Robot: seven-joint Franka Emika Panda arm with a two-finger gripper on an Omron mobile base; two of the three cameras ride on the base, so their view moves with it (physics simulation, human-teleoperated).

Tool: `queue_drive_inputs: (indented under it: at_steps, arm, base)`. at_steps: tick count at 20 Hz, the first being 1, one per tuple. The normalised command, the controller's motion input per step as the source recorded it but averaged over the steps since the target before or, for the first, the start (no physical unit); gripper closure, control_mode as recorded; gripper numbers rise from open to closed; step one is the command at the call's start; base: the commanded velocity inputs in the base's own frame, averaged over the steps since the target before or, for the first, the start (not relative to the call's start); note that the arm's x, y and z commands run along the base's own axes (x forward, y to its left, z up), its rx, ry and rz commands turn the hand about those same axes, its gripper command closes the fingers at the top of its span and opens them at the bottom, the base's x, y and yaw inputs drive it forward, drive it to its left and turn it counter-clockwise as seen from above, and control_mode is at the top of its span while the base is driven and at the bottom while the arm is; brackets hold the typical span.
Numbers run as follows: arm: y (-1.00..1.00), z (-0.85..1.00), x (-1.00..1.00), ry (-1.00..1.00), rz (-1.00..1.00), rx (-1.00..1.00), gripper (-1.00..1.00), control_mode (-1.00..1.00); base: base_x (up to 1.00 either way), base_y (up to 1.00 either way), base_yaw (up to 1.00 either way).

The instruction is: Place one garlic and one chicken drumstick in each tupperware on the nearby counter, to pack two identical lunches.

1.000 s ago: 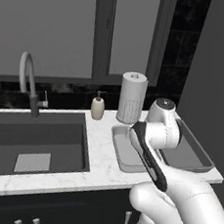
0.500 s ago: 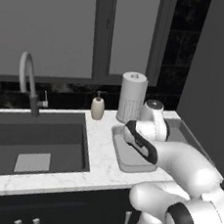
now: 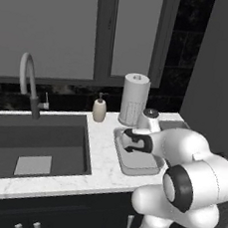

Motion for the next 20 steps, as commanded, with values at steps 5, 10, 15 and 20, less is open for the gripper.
queue_drive_inputs:
  at_steps: [5,10,15,20]
  arm:
    - [0.00,-0.23,0.44,0.00,0.00,0.00,-1.00,-1.00]
    - [0.00,0.09,0.18,0.00,0.00,0.00,-1.00,-1.00]
    - [0.00,0.41,-0.02,0.00,0.00,0.00,-1.00,-1.00]
    - [0.00,0.27,-0.39,-0.02,0.00,0.00,-1.00,-1.00]
  base:
    - [0.00,0.00,0.00]
    - [0.00,0.00,0.00]
    - [0.00,0.00,0.00]
    - [0.00,0.00,0.00]
